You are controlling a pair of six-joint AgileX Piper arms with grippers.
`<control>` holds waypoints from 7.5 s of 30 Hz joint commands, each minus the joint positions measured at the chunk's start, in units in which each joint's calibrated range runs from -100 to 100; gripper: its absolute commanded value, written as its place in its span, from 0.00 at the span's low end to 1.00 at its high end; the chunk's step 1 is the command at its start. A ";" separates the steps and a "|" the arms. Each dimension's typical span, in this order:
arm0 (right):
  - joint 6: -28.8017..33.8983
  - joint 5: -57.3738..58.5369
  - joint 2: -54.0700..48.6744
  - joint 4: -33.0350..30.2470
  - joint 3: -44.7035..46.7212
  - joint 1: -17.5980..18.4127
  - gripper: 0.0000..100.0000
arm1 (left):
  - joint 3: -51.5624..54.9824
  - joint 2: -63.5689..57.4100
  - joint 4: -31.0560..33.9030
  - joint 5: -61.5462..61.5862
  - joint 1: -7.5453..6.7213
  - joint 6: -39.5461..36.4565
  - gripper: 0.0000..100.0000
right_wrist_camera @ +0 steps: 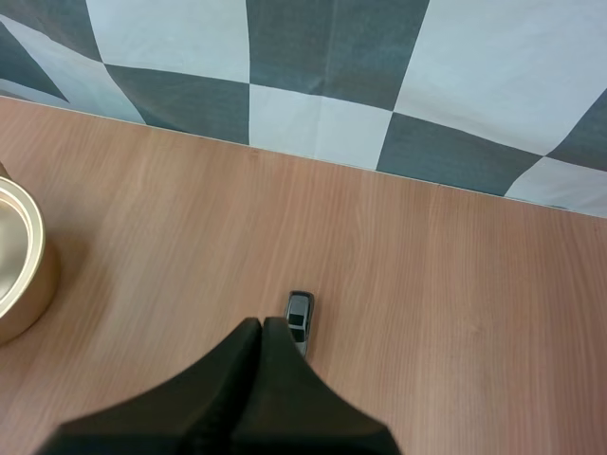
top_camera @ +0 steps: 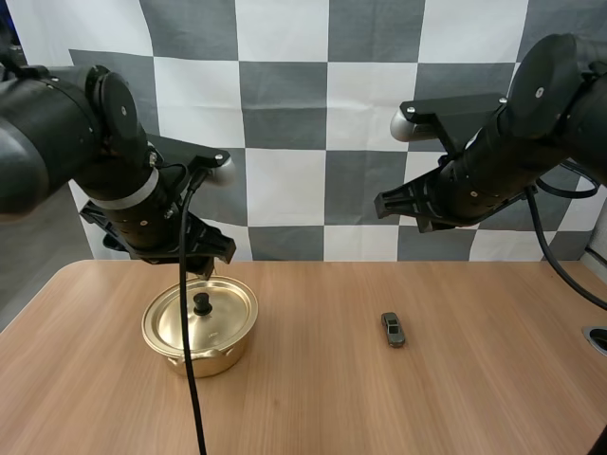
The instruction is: Open the pot, put the car inside, and close it
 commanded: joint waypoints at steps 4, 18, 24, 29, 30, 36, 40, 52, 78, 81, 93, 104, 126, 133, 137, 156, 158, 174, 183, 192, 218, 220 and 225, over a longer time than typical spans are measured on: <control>-0.06 0.04 0.00 -0.68 0.04 -0.06 0.00 | -0.01 -0.01 -6.44 -7.20 0.01 -0.29 1.00; -0.06 0.04 0.00 -0.80 0.04 -0.06 0.00 | 5.69 9.90 -5.98 -7.59 0.01 -0.29 1.00; -0.06 0.53 0.00 -1.21 0.04 -0.06 0.00 | 5.69 13.14 -2.85 -16.07 0.01 -0.67 1.00; -0.06 1.30 0.00 -1.21 0.04 -0.06 0.00 | 5.69 14.36 -2.24 -22.37 0.01 -0.67 1.00; -0.06 1.61 0.00 -1.21 0.04 -0.06 0.00 | 5.69 14.95 -2.24 -22.84 0.01 -0.67 1.00; -0.19 1.67 0.00 -1.21 0.04 -0.06 0.00 | 5.69 19.42 -2.24 -23.26 0.01 -0.29 1.00; -0.21 2.11 0.00 -1.21 0.04 -0.06 0.00 | 5.69 22.03 -2.16 -25.01 0.01 -0.29 1.00; -0.21 2.72 0.00 -1.21 0.04 -0.06 0.00 | 5.69 27.23 -2.11 -27.91 0.01 -0.29 1.00; -0.21 3.28 0.00 -1.11 0.04 -0.06 0.00 | 5.69 28.56 -1.48 -27.74 0.08 -4.04 0.00; -0.21 3.28 0.00 -1.11 0.04 -0.06 0.00 | 5.69 28.56 -1.17 -27.74 0.08 -4.04 0.00; -0.21 -0.03 0.00 -1.11 0.04 -0.06 0.00 | 4.10 26.37 -1.17 -28.07 0.08 -4.04 0.00; -0.21 -2.18 0.00 -1.00 0.04 -0.06 0.00 | -11.95 9.76 -1.17 -7.40 0.08 -4.04 0.00; -5.25 9.00 18.40 1.73 0.14 -0.06 1.00 | -14.70 -16.02 -1.17 0.08 0.08 0.73 0.00; -7.26 -6.56 18.55 3.31 0.14 -0.06 1.00 | -14.70 -16.02 -1.17 0.08 0.08 0.73 0.00; -10.10 -10.28 22.71 -0.25 0.14 -0.06 1.00 | -14.70 -16.02 -1.17 0.08 0.08 0.73 0.00; -9.01 -12.86 45.18 -0.19 0.14 -0.06 1.00 | -11.87 -16.02 -1.17 0.08 0.08 0.53 0.00; -9.01 -13.54 46.03 -0.19 0.14 -0.06 1.00 | -10.54 -16.02 -1.17 0.08 0.08 0.53 0.00; -10.89 -16.44 53.24 1.81 0.14 -0.06 1.00 | -8.04 -16.13 -1.17 0.08 0.08 0.53 0.00; -11.63 -20.85 54.86 1.11 0.14 -0.06 1.00 | -8.04 -16.13 -1.17 0.08 0.08 0.53 0.00; -12.34 -22.24 54.86 1.11 0.14 -0.06 1.00 | -8.04 -16.13 -1.17 0.08 0.08 0.53 0.00; -26.71 4.45 46.23 23.96 -8.88 -2.34 0.00 | -9.29 -20.56 -1.17 0.08 0.08 0.53 0.00; -28.80 9.00 43.17 26.75 -12.22 -2.34 0.00 | -11.72 -22.34 -1.17 0.08 0.08 0.53 0.00; -30.64 9.00 37.13 29.26 -17.50 -2.24 0.00 | -19.36 -27.93 -0.29 0.08 0.08 0.62 0.00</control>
